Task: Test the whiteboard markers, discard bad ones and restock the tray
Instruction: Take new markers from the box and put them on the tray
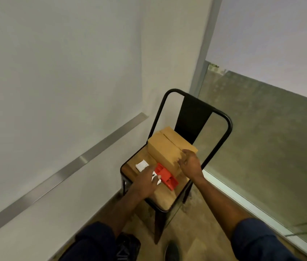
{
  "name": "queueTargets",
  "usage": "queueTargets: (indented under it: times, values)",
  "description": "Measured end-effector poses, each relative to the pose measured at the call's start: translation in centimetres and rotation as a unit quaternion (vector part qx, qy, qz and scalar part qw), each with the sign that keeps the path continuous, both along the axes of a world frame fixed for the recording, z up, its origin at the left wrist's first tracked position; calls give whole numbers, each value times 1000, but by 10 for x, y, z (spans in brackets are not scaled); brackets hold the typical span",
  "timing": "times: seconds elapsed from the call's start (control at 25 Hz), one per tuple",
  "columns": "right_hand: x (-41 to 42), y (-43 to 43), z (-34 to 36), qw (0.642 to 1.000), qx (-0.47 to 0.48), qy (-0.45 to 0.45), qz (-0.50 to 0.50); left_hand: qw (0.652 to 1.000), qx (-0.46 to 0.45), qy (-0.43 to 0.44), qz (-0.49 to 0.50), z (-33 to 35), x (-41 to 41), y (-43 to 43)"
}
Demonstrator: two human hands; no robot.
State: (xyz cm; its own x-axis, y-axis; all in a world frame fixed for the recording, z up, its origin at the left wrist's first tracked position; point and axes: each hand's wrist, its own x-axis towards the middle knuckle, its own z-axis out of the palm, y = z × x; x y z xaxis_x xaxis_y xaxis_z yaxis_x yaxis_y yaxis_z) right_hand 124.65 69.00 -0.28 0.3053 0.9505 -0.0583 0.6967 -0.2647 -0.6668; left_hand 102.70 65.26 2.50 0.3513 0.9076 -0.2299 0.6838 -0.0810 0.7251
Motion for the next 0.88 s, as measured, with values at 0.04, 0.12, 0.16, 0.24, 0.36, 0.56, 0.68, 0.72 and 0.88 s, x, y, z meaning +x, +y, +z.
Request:
queueTargets:
  times: [0.04,0.12,0.16,0.24,0.36,0.56,0.68,0.72,0.88]
  values:
    - [12,6,-6,999,5,-22,24,1000,4,12,-3,2,19,7]
    - [23,17,-9,999,-6,-21,43,1000,7,19,-12,4,41,18]
    - [27,23,-11,999,-21,-2,42,1000,8,24,-13,5,52,26]
    - [27,23,-13,998,-34,36,42,999,26,42,-20,7,70,41]
    - [21,17,-7,997,26,68,37,989,124,76,-37,15,87,75]
    - [12,12,-2,975,129,138,114,946,182,213,-161,37,104,119]
    - [15,23,-18,973,96,123,168,929,89,298,-201,27,96,129]
    - [17,27,-22,974,67,117,181,917,70,327,-217,23,93,131]
    - [18,57,-28,967,-36,75,242,898,-2,357,-258,8,86,145]
